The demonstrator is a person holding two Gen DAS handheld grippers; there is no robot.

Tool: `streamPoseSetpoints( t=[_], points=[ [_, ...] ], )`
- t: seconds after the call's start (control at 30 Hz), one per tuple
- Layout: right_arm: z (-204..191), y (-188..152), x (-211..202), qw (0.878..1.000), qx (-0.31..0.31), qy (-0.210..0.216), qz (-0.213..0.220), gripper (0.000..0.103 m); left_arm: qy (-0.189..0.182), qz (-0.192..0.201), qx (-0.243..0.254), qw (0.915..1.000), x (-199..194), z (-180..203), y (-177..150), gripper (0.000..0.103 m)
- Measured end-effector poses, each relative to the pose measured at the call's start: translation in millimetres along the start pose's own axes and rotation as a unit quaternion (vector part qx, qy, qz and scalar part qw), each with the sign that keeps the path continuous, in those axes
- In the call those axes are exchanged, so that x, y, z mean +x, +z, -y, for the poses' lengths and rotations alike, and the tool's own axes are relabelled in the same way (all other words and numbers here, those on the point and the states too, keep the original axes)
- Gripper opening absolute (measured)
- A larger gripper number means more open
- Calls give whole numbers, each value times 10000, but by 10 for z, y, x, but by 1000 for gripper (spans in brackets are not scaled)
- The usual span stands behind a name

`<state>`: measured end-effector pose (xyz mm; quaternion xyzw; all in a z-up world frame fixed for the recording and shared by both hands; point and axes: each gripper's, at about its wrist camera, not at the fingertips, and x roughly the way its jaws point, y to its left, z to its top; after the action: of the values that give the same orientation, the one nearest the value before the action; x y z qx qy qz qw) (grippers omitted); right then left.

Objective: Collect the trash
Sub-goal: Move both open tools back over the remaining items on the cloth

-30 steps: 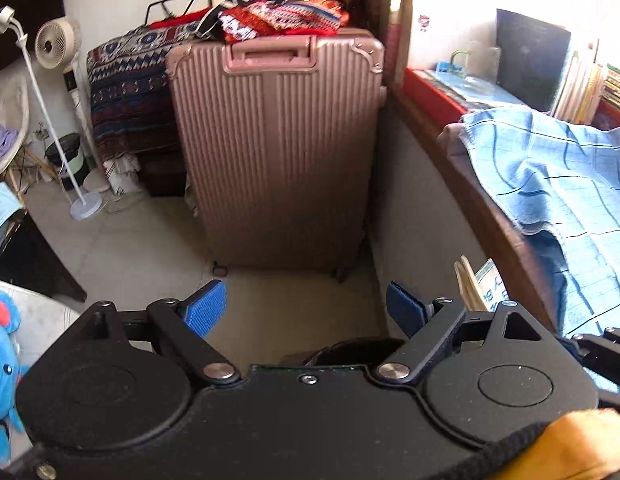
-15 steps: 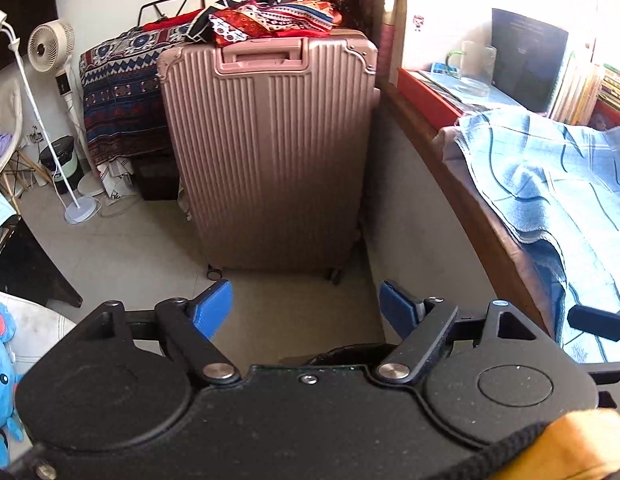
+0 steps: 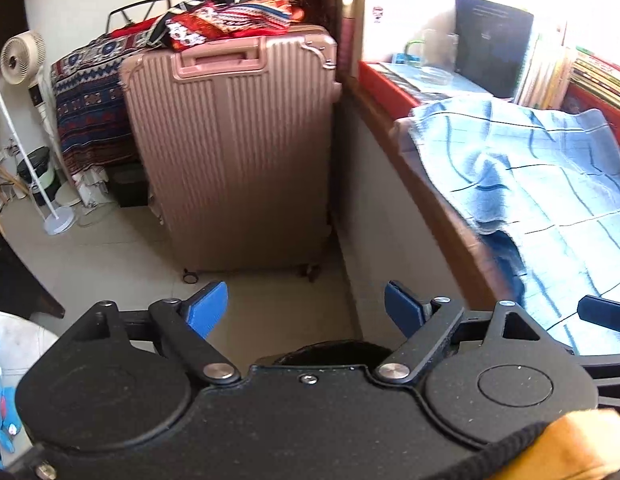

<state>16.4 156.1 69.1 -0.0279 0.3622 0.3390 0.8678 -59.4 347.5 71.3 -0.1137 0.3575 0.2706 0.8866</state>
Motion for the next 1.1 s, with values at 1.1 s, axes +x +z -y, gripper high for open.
streamPoseSetpoints(
  t=[1.1],
  points=[
    [2156,-86,-948,9206,1551,-3266,1473,103,-1951,159,2013,9598,74,2298,226,99]
  ],
)
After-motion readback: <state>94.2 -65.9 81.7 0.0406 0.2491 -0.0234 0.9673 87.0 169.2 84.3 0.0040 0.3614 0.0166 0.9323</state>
